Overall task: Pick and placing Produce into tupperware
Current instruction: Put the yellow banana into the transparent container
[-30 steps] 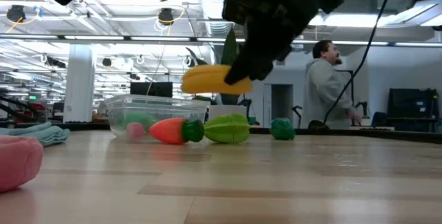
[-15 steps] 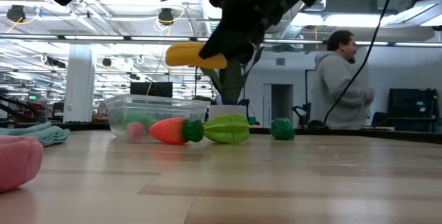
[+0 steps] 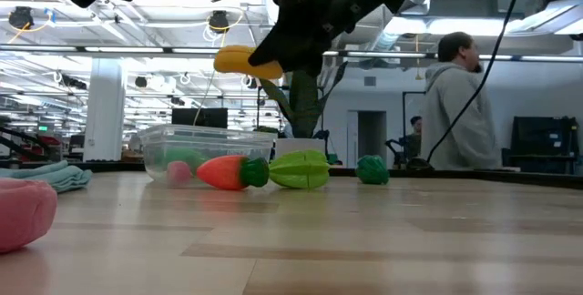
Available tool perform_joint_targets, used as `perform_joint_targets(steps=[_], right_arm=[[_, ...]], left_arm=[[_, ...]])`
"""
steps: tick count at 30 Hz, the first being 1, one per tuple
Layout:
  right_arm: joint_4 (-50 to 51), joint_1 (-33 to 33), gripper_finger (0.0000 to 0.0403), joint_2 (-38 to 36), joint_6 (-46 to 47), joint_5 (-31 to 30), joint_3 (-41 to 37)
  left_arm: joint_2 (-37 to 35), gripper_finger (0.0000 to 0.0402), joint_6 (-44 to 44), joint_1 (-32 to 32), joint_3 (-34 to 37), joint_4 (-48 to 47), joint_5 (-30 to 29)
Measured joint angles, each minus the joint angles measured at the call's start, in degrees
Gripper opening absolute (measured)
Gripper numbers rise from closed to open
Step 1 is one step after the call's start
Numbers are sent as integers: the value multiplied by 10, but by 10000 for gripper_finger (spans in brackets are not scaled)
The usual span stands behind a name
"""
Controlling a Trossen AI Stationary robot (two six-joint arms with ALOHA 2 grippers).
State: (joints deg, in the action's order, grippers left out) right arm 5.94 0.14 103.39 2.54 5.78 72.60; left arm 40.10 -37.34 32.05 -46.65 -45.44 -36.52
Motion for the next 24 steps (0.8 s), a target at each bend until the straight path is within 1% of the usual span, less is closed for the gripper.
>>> perform_joint_targets(steps=[3,8,15,24], right_arm=[[-18,4,144,0,-1,-4,0],[-48,8,148,0,-3,-29,0],[-97,24,139,0,-2,-30,0],[-122,30,146,0,0,-30,0]], left_arm=[[0,197,0,0,0,0,-1],[0,197,0,0,0,-1,-11],[0,197,0,0,0,-1,-19],[0,197,-1,0,0,0,-22]])
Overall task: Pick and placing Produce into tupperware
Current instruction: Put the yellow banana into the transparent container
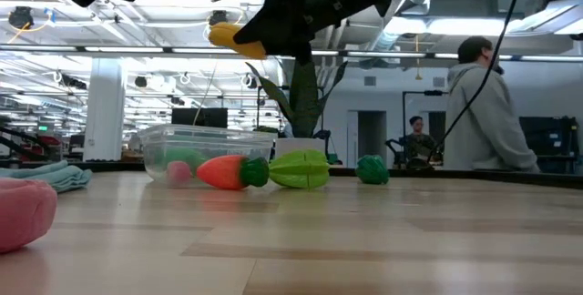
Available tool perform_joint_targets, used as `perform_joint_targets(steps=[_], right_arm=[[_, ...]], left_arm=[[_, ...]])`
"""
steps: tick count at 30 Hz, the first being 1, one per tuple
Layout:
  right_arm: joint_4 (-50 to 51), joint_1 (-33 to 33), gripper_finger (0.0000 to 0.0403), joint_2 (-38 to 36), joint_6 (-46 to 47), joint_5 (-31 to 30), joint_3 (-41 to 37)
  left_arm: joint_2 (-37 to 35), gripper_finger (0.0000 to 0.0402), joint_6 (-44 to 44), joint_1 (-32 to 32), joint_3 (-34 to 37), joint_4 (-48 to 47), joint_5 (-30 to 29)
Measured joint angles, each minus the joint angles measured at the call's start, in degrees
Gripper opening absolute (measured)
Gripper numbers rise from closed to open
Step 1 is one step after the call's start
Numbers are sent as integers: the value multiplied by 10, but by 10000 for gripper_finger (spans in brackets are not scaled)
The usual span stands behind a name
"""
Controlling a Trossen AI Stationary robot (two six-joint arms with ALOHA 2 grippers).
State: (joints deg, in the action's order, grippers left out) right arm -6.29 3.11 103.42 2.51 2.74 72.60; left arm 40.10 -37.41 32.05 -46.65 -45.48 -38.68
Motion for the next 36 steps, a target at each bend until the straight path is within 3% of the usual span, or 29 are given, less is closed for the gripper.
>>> perform_joint_targets(steps=[11,36], right_arm=[[-105,2,146,87,79,1,1],[-92,21,142,154,110,-11,19]], left_arm=[[0,197,-7,0,0,2,-7],[0,197,-3,0,0,-1,-27]])
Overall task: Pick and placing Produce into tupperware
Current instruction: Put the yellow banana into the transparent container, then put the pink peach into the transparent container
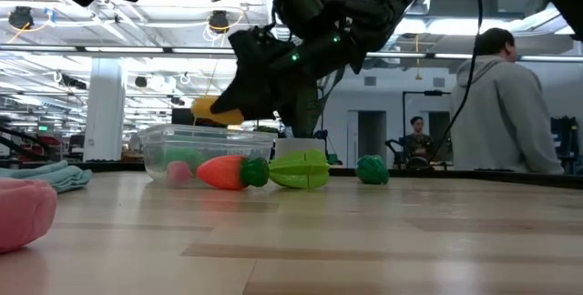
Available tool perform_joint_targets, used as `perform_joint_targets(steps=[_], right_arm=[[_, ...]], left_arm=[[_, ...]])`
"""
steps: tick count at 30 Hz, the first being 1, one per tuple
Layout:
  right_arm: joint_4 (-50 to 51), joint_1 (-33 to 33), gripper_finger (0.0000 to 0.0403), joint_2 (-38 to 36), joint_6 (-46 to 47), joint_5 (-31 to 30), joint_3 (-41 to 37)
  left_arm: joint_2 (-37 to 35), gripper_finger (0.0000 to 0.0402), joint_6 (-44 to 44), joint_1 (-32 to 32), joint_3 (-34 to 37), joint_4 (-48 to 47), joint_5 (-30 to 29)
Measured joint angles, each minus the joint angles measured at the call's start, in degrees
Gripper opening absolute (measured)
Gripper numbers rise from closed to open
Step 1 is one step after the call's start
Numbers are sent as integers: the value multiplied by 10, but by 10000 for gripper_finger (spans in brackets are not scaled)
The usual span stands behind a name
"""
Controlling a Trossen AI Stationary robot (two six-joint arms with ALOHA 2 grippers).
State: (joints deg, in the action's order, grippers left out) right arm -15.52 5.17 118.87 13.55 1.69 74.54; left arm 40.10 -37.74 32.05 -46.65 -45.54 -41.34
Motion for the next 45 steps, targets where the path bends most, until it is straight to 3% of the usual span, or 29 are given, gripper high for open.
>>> perform_joint_targets(steps=[20,29,35,45], right_arm=[[8,2,188,3,1,0,-1],[25,2,200,-32,-13,40,-1],[116,-15,194,-103,-54,74,-1],[375,-62,181,-220,-111,70,-1]], left_arm=[[0,197,0,0,0,0,-1],[0,197,0,0,0,0,4],[0,197,0,0,0,0,14],[0,197,9,0,0,0,-7]])
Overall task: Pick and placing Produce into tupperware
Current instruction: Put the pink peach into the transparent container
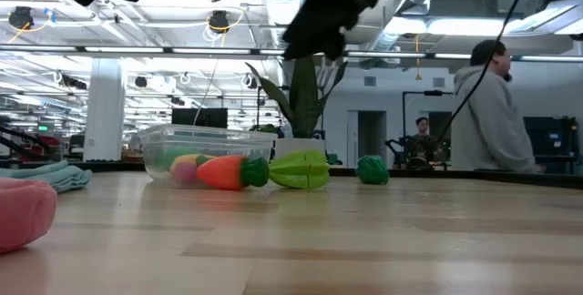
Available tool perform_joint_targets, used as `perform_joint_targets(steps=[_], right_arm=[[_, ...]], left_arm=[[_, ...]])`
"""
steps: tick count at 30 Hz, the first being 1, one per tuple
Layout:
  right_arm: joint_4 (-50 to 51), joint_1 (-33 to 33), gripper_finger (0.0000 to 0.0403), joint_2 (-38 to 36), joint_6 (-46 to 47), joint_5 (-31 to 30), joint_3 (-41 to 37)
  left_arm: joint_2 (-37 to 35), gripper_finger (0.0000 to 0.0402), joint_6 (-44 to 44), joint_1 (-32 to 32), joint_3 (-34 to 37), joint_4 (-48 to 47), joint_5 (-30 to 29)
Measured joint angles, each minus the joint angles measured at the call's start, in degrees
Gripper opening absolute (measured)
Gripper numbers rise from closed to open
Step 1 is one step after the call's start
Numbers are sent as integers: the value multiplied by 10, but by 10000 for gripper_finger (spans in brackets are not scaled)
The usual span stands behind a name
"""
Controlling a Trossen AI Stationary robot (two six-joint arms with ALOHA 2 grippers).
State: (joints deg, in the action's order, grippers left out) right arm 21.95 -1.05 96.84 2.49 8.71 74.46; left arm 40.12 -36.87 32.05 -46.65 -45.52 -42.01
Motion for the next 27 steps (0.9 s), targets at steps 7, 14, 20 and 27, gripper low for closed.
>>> perform_joint_targets(steps=[7,14,20,27], right_arm=[[134,-29,173,-50,22,-13,0],[185,-80,167,-106,87,-53,-32],[186,-142,166,-181,190,-112,-101],[188,-236,163,-270,323,-237,-180]], left_arm=[[0,197,2,0,0,0,-7],[3,197,10,0,0,9,15],[39,197,54,0,0,69,154],[120,197,52,0,0,111,273]])
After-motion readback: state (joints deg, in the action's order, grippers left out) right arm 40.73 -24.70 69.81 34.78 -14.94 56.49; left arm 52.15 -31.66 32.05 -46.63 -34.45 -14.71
